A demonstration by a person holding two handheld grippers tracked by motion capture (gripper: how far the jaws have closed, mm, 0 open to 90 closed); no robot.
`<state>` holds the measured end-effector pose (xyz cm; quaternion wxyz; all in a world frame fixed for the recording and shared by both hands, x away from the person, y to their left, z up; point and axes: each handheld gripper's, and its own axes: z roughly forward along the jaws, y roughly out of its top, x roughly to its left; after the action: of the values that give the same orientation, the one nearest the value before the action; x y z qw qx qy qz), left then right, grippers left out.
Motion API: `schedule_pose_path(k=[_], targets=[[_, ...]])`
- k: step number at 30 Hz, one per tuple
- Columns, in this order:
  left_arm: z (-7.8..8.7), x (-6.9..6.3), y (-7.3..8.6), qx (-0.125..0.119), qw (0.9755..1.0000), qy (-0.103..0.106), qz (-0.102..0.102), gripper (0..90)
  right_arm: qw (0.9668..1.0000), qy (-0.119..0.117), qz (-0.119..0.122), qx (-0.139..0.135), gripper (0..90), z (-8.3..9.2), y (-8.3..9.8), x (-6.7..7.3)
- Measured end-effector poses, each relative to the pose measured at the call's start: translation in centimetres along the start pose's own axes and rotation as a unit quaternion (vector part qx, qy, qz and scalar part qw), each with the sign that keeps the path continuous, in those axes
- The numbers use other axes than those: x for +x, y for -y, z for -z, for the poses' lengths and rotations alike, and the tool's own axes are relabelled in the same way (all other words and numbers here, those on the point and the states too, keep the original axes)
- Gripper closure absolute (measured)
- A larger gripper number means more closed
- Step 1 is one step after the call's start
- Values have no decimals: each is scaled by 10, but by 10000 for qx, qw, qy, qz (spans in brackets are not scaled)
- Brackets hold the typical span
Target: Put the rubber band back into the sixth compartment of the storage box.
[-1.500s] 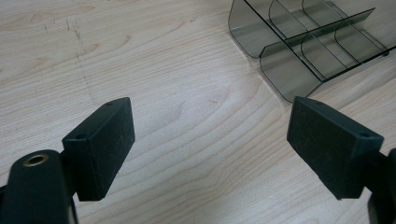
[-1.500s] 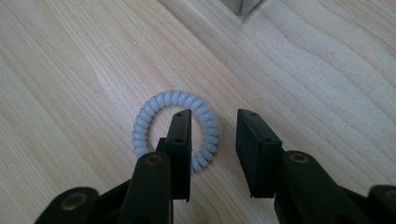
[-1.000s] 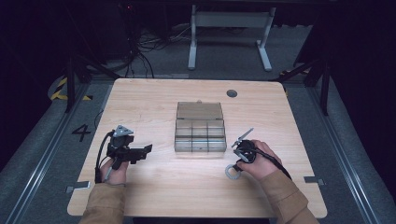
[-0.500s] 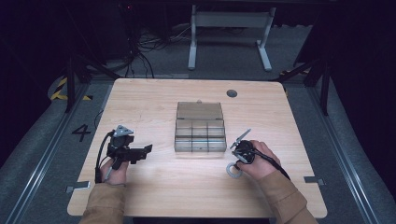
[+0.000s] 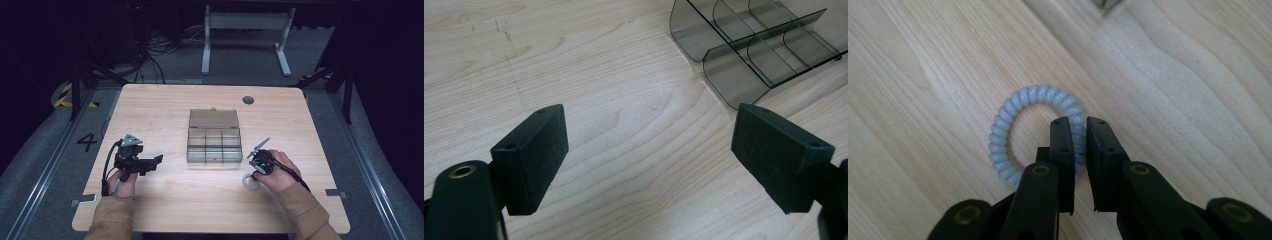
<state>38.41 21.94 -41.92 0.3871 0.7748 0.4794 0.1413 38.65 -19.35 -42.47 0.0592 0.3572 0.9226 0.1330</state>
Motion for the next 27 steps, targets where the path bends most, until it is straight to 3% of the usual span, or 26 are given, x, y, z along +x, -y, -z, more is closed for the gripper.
schedule_pose_path(k=[16, 27], targets=[[-1, 0, 0, 13, 10000, -3, 17, 158, 9992, -163, -168, -319, 830, 23, 1, -5], [-1, 0, 0, 8, 10000, -13, 10, 158, 9984, -167, -92, -534, 829, 43, -8, -7]])
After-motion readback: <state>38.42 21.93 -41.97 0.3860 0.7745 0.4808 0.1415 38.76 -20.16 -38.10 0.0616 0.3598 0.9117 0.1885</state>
